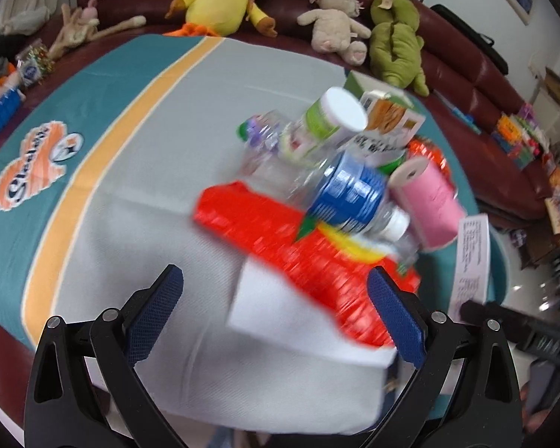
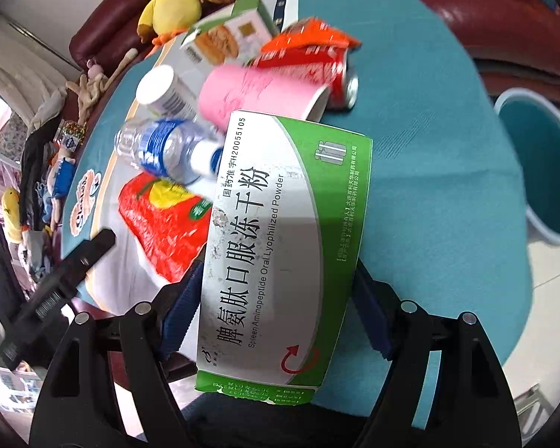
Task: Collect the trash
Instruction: 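Grasp the white-green medicine box with the right tool while the left tool grasps the water bottle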
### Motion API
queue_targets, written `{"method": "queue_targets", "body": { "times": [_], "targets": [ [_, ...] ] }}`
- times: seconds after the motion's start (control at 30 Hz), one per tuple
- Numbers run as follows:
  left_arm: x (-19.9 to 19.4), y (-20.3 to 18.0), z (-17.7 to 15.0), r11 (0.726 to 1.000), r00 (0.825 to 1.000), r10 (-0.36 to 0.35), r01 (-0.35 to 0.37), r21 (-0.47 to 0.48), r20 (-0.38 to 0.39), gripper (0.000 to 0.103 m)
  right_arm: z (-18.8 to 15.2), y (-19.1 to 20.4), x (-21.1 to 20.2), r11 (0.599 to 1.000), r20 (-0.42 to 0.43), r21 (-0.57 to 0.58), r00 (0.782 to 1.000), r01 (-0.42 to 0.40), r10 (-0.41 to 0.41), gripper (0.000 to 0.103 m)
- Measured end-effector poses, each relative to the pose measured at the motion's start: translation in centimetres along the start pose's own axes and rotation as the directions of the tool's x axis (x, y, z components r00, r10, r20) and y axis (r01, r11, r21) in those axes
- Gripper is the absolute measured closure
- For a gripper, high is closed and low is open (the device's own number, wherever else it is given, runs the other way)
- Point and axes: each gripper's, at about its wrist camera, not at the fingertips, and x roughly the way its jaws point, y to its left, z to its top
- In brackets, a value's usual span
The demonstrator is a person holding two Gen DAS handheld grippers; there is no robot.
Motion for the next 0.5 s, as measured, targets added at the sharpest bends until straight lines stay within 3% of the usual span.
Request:
{"method": "queue_targets", "body": {
  "times": [0.23, 0.5],
  "targets": [
    [2.6, -1.9, 3.9, 0.994, 0.997, -0.041, 0.033, -0.107, -0.068, 0.010, 3.2, -2.5, -2.0, 0.999, 0.070, -0.021, 0.997, 0.041, -0.039, 0.030],
    [5.8, -1.7, 6.6, 0.956, 0.992, -0.043, 0.006, -0.292, -0.119, 0.012, 5.8, -4.6, -2.5, 0.997, 0.074, -0.054, 0.996, 0.049, -0.045, 0.030]
  ]
}}
